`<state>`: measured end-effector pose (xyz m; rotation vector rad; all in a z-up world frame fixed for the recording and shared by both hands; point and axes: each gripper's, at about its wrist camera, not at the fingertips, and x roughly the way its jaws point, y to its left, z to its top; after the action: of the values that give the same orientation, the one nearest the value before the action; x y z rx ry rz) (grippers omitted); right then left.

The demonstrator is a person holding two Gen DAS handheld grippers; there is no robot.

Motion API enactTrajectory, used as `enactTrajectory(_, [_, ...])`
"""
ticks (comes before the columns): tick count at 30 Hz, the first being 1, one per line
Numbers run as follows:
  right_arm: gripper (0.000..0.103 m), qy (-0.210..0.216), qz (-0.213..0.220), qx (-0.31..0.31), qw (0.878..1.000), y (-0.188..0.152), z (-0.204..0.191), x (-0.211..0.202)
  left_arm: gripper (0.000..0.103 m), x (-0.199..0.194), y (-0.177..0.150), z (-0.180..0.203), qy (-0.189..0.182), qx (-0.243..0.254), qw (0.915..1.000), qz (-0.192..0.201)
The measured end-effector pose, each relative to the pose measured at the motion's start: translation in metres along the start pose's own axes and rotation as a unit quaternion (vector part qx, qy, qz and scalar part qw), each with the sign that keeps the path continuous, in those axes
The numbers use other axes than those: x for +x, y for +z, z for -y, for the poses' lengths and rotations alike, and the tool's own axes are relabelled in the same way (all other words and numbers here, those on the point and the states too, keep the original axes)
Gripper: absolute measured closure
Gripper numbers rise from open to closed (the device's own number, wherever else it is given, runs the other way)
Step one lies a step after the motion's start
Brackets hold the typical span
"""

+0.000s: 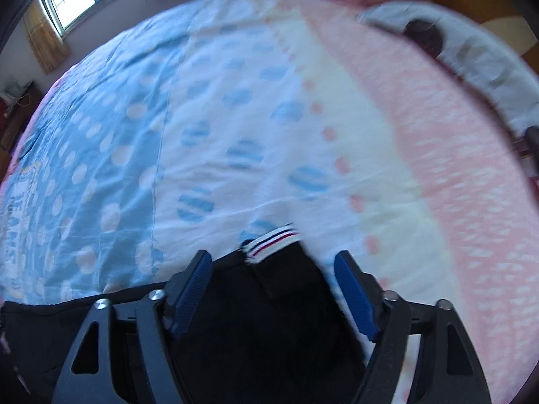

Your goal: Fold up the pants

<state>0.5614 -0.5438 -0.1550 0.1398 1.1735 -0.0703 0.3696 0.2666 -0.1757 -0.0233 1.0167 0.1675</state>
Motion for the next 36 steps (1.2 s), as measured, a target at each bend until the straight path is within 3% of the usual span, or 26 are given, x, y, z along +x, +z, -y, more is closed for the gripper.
enactTrajectory(1, [0.063, 0.008, 0.008, -0.004, 1.0, -0.001, -0.001, -0.002, 0.064, -0.001, 0.0, 0.002, -0.004, 0.001, 1.0, 0.003])
enactTrajectory(2, [0.087, 0.023, 0.008, -0.007, 1.0, -0.002, -0.002, -0.004, 0.072, -0.004, 0.0, 0.004, -0.01, 0.004, 0.9999, 0.009])
enactTrajectory(3, [0.09, 0.036, 0.011, -0.007, 0.999, -0.004, -0.004, -0.008, 0.074, -0.008, 0.0, 0.007, -0.008, 0.008, 0.9999, 0.012])
enactTrajectory(5, [0.092, 0.016, 0.027, -0.029, 0.999, -0.011, -0.012, -0.023, 0.076, -0.016, 0.001, 0.007, -0.013, 0.007, 0.9997, 0.02])
enactTrajectory(10, [0.092, 0.042, 0.098, -0.042, 0.993, -0.038, -0.007, -0.101, 0.077, -0.057, -0.004, -0.008, -0.053, -0.023, 0.9958, 0.07])
enactTrajectory(15, [0.092, 0.067, 0.161, -0.044, 0.984, -0.084, 0.015, -0.184, 0.077, -0.118, -0.022, -0.025, -0.102, -0.042, 0.9847, 0.135])
enactTrajectory(21, [0.092, 0.082, 0.19, -0.047, 0.977, -0.185, 0.055, -0.254, 0.076, -0.172, -0.081, -0.034, -0.154, -0.026, 0.9712, 0.179])
enactTrajectory(28, [0.091, 0.102, 0.153, -0.023, 0.983, -0.29, 0.106, -0.243, 0.076, -0.179, -0.168, -0.032, -0.19, 0.0, 0.9634, 0.189])
enactTrajectory(32, [0.089, 0.104, 0.117, -0.016, 0.988, -0.335, 0.12, -0.223, 0.072, -0.169, -0.206, -0.033, -0.179, 0.018, 0.9693, 0.167])
enactTrajectory(36, [0.078, 0.099, 0.105, -0.016, 0.989, -0.361, 0.123, -0.223, 0.063, -0.167, -0.228, -0.033, -0.174, 0.028, 0.9711, 0.16])
